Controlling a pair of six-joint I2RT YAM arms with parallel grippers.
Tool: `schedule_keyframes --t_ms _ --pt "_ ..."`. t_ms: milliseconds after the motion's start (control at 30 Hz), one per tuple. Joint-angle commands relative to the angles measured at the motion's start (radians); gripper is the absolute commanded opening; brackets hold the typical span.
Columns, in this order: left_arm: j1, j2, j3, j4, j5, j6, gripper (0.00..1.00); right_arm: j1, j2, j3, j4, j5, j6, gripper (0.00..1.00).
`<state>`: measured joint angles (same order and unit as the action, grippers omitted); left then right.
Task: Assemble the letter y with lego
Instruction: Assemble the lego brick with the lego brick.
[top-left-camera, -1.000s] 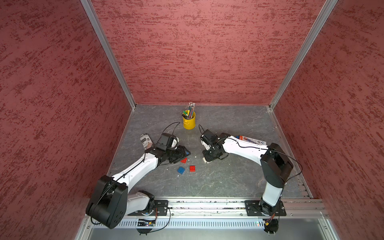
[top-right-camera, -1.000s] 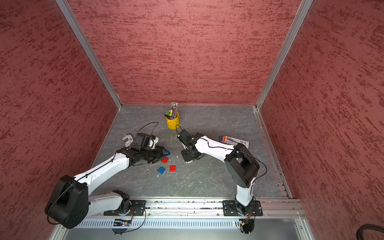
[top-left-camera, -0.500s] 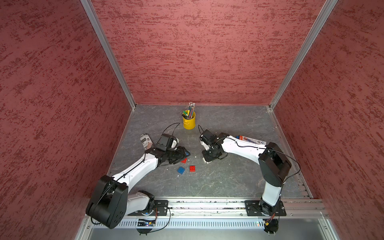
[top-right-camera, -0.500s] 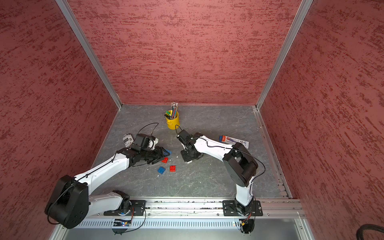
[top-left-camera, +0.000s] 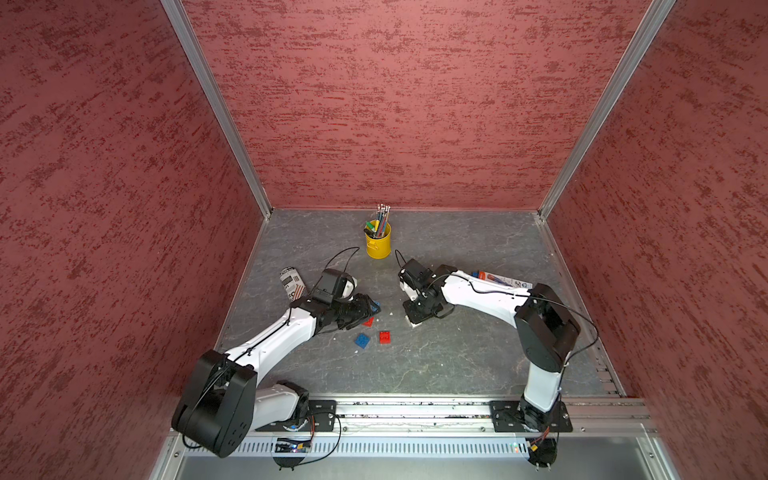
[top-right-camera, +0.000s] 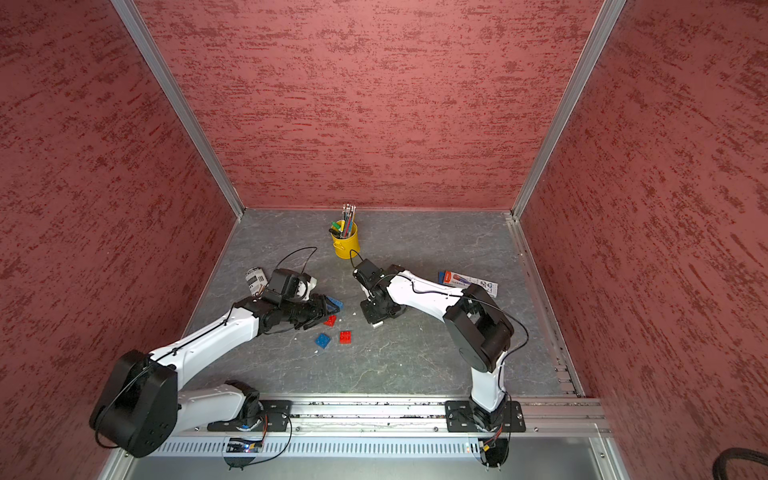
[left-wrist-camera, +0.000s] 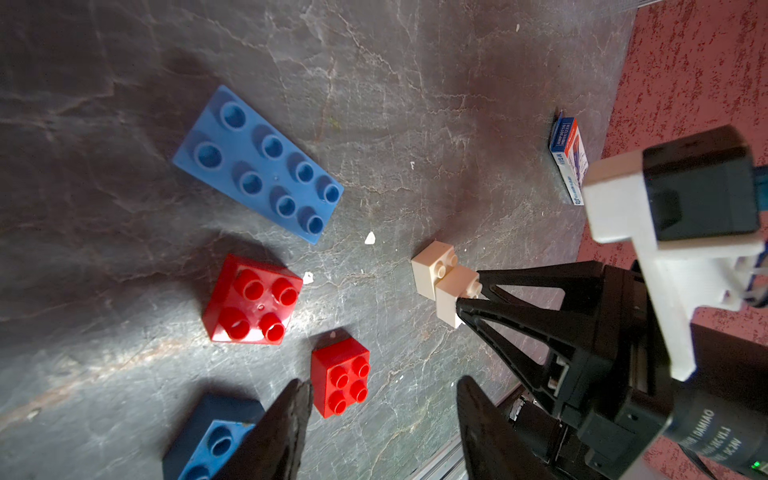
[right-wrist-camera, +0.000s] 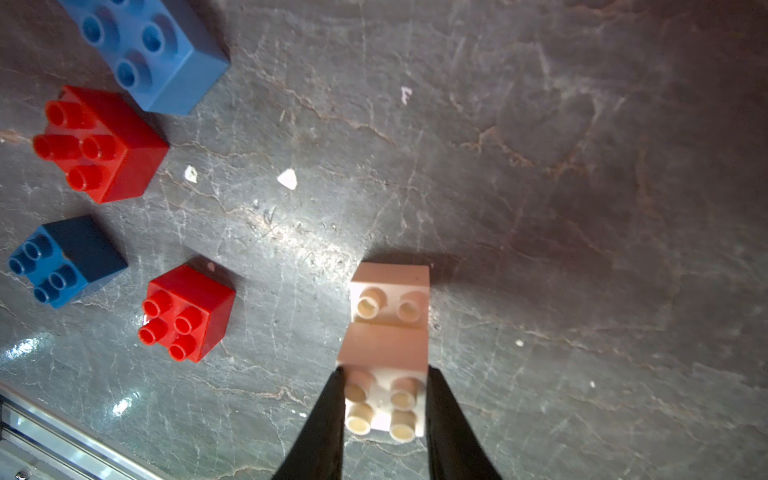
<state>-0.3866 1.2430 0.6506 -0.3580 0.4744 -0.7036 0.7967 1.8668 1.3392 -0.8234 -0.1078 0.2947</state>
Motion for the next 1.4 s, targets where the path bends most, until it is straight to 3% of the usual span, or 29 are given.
schedule_keyframes --t_ms 0,867,1367 --pt "0.008 -0.007 -0.014 0.015 0.01 -0.002 0.59 -0.004 0.035 0.018 -0.042 0.029 -0.005 0.26" --pt "0.015 -0.011 -0.023 0.022 0.014 0.003 0.59 -0.016 0.153 0.051 -0.073 0.01 0.012 0.28" --pt "0.017 -0.014 -0.028 0.026 0.014 0.0 0.59 -0.027 0.136 0.08 -0.069 -0.004 0.02 0.3"
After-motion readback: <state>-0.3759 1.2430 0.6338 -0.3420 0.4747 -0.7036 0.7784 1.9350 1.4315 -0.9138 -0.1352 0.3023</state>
